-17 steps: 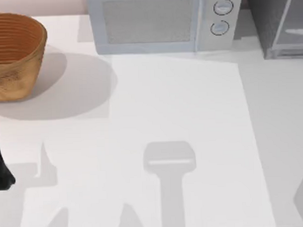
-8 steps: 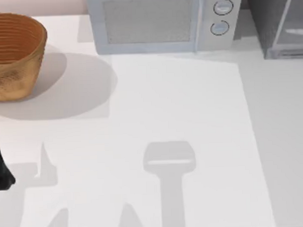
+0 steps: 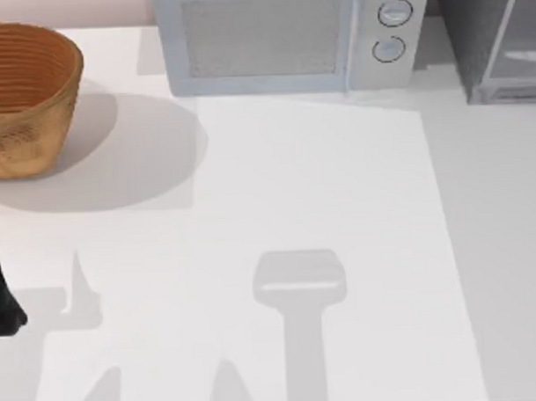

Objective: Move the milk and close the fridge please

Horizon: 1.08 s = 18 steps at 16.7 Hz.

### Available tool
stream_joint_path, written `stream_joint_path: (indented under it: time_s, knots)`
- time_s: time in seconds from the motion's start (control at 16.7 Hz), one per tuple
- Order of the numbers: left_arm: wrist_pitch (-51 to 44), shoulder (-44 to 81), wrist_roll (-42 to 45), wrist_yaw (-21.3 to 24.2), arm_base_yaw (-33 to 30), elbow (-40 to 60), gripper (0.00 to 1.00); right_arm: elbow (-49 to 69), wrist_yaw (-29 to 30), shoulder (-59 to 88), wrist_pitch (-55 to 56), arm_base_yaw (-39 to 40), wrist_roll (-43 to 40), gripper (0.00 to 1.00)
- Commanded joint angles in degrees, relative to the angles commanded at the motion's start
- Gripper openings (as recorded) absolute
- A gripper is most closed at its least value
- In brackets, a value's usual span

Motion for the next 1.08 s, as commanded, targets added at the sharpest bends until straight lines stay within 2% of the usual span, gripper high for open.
stream_joint_path:
  time_s: [0.18, 0.36, 0.72, 1.08]
  knots:
    - [0.00, 0.00, 0.00, 0.00, 0.00, 0.00, 1.00, -0.02, 1.82, -0.25, 4.07, 3.04, 4.64, 1.00]
    - [0.00, 0.00, 0.00, 0.00, 0.00, 0.00, 1.00, -0.04, 4.55, -0.53, 11.39, 8.36, 13.03, 1.00]
    - [0.00, 0.00, 0.00, 0.00, 0.00, 0.00, 1.00, -1.09, 9.48, 0.10, 30.66, 23.00, 36.92, 1.00]
    - [0.00, 0.00, 0.00, 0.00, 0.00, 0.00, 1.00, -1.78, 11.57, 0.75, 50.95, 38.39, 61.49, 1.00]
